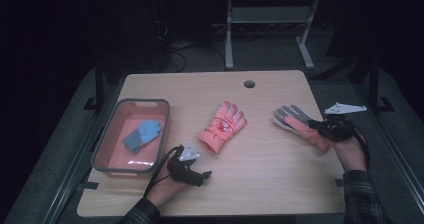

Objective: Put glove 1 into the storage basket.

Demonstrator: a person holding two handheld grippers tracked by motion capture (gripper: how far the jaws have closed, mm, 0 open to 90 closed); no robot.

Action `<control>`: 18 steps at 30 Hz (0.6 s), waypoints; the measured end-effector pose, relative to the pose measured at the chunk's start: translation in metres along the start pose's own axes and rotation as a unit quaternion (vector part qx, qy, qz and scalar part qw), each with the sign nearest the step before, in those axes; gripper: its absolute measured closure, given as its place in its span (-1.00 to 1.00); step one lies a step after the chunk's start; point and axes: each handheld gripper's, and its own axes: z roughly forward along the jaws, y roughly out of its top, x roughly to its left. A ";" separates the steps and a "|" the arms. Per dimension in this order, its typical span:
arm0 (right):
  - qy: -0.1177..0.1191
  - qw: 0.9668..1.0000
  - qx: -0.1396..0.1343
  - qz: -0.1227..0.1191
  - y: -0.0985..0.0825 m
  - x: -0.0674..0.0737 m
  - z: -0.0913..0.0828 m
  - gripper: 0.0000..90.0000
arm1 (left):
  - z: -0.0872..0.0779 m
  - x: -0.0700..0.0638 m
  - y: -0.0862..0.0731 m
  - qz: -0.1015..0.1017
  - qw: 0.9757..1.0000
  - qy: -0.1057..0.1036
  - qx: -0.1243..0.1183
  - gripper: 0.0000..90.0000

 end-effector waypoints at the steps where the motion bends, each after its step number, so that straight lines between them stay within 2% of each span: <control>1: -0.003 1.000 -0.001 0.005 0.000 -0.005 0.000 1.00 | 0.000 0.000 0.000 0.000 1.000 -0.001 0.001 -0.72; 8: -0.021 0.999 0.017 0.021 -0.006 -0.025 0.007 1.00 | 0.000 0.001 0.001 0.004 1.000 0.001 0.003 -0.72; 13: -0.031 0.999 0.029 0.032 -0.014 -0.031 0.011 1.00 | 0.000 0.001 0.001 0.003 1.000 0.001 0.001 -0.72; 18: -0.028 0.998 0.048 0.033 -0.022 -0.031 0.018 1.00 | 0.000 0.001 0.001 0.003 1.000 0.001 0.002 -0.72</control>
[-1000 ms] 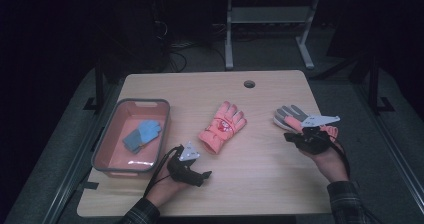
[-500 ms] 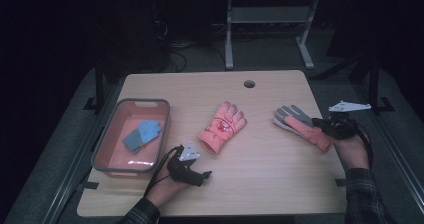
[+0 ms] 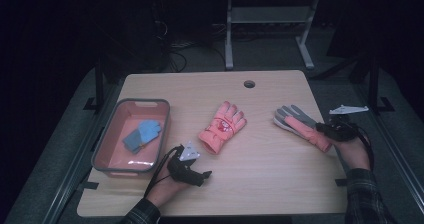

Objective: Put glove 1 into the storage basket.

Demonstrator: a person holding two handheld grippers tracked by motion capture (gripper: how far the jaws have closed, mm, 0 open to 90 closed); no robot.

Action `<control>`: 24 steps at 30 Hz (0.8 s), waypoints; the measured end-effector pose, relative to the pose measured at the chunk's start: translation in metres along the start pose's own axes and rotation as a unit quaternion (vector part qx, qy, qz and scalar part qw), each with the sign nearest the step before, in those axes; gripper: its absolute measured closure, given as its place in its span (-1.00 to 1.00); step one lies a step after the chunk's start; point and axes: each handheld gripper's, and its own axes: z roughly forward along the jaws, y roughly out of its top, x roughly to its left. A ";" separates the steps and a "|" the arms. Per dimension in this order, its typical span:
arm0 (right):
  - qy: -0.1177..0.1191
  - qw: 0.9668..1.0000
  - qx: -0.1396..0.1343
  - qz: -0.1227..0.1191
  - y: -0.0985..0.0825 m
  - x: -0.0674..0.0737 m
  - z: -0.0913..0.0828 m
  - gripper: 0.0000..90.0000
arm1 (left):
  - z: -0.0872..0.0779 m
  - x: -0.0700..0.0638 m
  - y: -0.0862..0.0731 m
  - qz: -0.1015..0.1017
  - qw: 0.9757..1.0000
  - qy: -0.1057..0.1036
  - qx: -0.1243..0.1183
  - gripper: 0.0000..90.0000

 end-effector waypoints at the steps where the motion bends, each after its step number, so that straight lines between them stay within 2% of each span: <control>1: 0.000 1.000 0.000 0.000 0.000 0.000 0.000 1.00 | 0.000 0.000 0.000 0.000 1.000 0.000 0.000 -0.72; 9: 0.032 0.999 0.009 -0.011 -0.001 0.011 0.001 1.00 | 0.000 0.000 0.000 0.000 1.000 0.000 0.000 -0.72; 17: 0.062 0.997 0.028 -0.041 0.002 0.037 0.002 1.00 | 0.000 0.000 0.000 0.000 1.000 0.000 0.000 -0.71; 24: 0.088 0.994 0.033 -0.063 0.005 0.057 0.004 1.00 | 0.000 0.000 0.000 -0.001 1.000 0.000 0.001 -0.72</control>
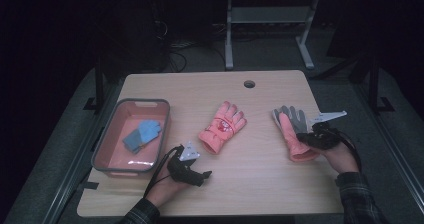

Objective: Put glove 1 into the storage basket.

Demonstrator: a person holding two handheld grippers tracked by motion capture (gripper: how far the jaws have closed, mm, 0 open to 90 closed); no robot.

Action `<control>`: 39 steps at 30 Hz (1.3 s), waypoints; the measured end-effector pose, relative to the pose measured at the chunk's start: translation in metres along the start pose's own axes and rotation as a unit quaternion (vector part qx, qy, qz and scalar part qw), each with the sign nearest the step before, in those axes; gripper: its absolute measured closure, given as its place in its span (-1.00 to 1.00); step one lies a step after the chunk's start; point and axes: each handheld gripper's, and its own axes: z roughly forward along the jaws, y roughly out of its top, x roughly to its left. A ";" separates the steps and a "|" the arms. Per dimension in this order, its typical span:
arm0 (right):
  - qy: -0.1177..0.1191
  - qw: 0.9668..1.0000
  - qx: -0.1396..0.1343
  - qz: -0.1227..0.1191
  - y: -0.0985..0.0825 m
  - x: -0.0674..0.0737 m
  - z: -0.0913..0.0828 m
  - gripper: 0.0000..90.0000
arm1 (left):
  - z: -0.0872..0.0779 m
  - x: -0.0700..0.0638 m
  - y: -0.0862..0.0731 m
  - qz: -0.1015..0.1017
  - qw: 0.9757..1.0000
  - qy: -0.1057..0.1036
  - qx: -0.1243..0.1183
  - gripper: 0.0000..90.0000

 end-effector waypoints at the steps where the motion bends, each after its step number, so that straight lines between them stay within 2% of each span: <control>1: 0.010 1.000 0.002 -0.004 0.001 0.006 0.001 1.00 | 0.000 0.000 0.000 -0.001 1.000 0.000 -0.001 -0.72; 9: 0.048 0.998 0.012 -0.024 0.008 0.027 0.006 1.00 | 0.001 -0.001 -0.001 -0.003 1.000 -0.001 -0.004 -0.72; 15: 0.067 0.997 0.011 -0.042 0.009 0.041 0.008 1.00 | 0.001 -0.001 -0.001 -0.002 1.000 -0.001 -0.004 -0.72; 24: 0.094 0.994 0.008 -0.052 0.011 0.062 0.006 1.00 | 0.001 -0.001 -0.001 -0.002 1.000 -0.001 -0.004 -0.72; 27: 0.091 0.994 -0.015 -0.051 0.012 0.061 -0.003 1.00 | 0.001 -0.001 -0.001 -0.002 1.000 -0.001 -0.004 -0.72; 29: 0.080 0.995 -0.030 -0.046 0.012 0.057 -0.009 1.00 | 0.000 -0.001 -0.001 0.000 1.000 -0.002 -0.004 -0.72; 30: 0.080 0.995 -0.030 -0.046 0.012 0.057 -0.009 1.00 | 0.000 -0.001 -0.001 0.000 1.000 -0.002 -0.004 -0.72; 31: 0.066 0.996 -0.038 -0.039 0.009 0.051 -0.015 1.00 | 0.000 -0.001 -0.001 0.000 1.000 -0.002 -0.004 -0.72; 35: 0.040 0.998 -0.040 -0.023 -0.002 0.036 -0.019 1.00 | 0.000 -0.001 -0.001 0.000 1.000 -0.002 -0.004 -0.72; 37: 0.036 0.999 -0.033 -0.009 -0.008 0.030 -0.017 1.00 | 0.001 -0.001 -0.001 0.000 1.000 -0.002 -0.004 -0.72; 39: 0.037 0.999 -0.021 -0.006 -0.012 0.028 -0.012 1.00 | 0.001 -0.001 -0.001 0.000 1.000 -0.002 -0.004 -0.72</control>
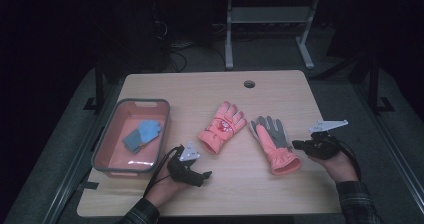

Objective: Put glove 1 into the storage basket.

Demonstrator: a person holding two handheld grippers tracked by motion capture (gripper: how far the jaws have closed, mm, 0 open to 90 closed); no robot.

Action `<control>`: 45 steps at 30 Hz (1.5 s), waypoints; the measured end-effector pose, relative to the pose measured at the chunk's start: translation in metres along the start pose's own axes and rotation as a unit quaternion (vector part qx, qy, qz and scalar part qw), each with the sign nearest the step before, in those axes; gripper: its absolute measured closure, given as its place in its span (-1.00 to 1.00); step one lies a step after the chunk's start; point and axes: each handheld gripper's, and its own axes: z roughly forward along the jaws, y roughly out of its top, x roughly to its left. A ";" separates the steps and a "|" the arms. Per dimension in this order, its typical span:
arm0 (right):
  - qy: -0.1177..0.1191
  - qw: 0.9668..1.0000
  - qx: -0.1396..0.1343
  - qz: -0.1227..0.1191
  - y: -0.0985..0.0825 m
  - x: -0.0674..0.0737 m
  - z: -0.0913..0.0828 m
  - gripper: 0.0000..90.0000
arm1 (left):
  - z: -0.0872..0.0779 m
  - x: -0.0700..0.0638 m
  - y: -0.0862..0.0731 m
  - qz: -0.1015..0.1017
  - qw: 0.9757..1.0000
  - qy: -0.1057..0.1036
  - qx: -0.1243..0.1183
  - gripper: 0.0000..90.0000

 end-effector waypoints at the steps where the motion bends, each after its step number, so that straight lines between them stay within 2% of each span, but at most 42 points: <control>1: 0.003 1.000 0.006 -0.001 -0.001 0.000 0.002 1.00 | 0.000 0.000 0.000 0.000 1.000 0.000 0.000 -0.72; 4: 0.012 1.000 0.019 -0.010 0.000 0.006 0.006 1.00 | 0.000 0.000 0.000 0.000 1.000 -0.001 0.001 -0.72; 9: 0.029 0.999 0.022 -0.029 0.003 0.018 0.008 1.00 | 0.000 0.000 0.000 0.000 1.000 -0.001 0.002 -0.72; 10: 0.038 0.998 0.024 -0.038 0.004 0.026 0.009 1.00 | 0.000 0.000 0.000 0.001 1.000 -0.001 0.002 -0.72; 15: 0.062 0.996 0.032 -0.063 0.006 0.045 0.018 1.00 | 0.000 0.000 0.000 0.003 1.000 0.000 0.002 -0.72; 18: 0.070 0.994 0.034 -0.078 0.009 0.053 0.024 1.00 | 0.000 0.000 0.000 0.004 1.000 0.000 0.002 -0.72; 25: 0.090 0.991 0.041 -0.093 0.017 0.069 0.039 1.00 | 0.000 0.001 0.000 0.004 1.000 0.000 0.002 -0.72; 30: 0.097 0.989 0.039 -0.100 0.019 0.075 0.043 1.00 | 0.000 0.000 0.000 0.003 1.000 0.000 0.002 -0.72; 35: 0.094 0.991 0.025 -0.091 0.018 0.069 0.037 1.00 | 0.000 0.000 0.000 0.002 1.000 0.000 0.001 -0.72; 36: 0.089 0.993 0.019 -0.074 0.016 0.066 0.032 0.90 | 0.000 0.000 0.000 0.003 1.000 0.000 0.001 -0.71; 39: 0.079 0.995 0.010 -0.057 0.011 0.061 0.027 0.63 | 0.000 0.000 0.000 0.002 1.000 0.001 0.001 -0.72; 40: 0.079 0.995 0.010 -0.057 0.011 0.061 0.027 0.63 | 0.000 0.000 0.000 0.002 1.000 0.001 0.001 -0.72; 42: 0.058 0.997 0.002 -0.050 0.006 0.057 0.025 0.27 | -0.001 -0.001 0.000 0.004 1.000 0.000 0.000 -0.72; 43: 0.050 0.998 -0.003 -0.047 0.004 0.057 0.024 0.18 | -0.001 -0.001 0.000 0.003 1.000 0.000 0.001 -0.72; 44: 0.050 0.998 -0.003 -0.047 0.004 0.057 0.024 0.18 | -0.001 -0.001 0.000 0.003 1.000 0.000 0.001 -0.72; 45: 0.039 0.998 -0.016 -0.038 0.000 0.053 0.022 -0.06 | -0.001 -0.001 0.000 0.005 1.000 0.000 0.001 -0.72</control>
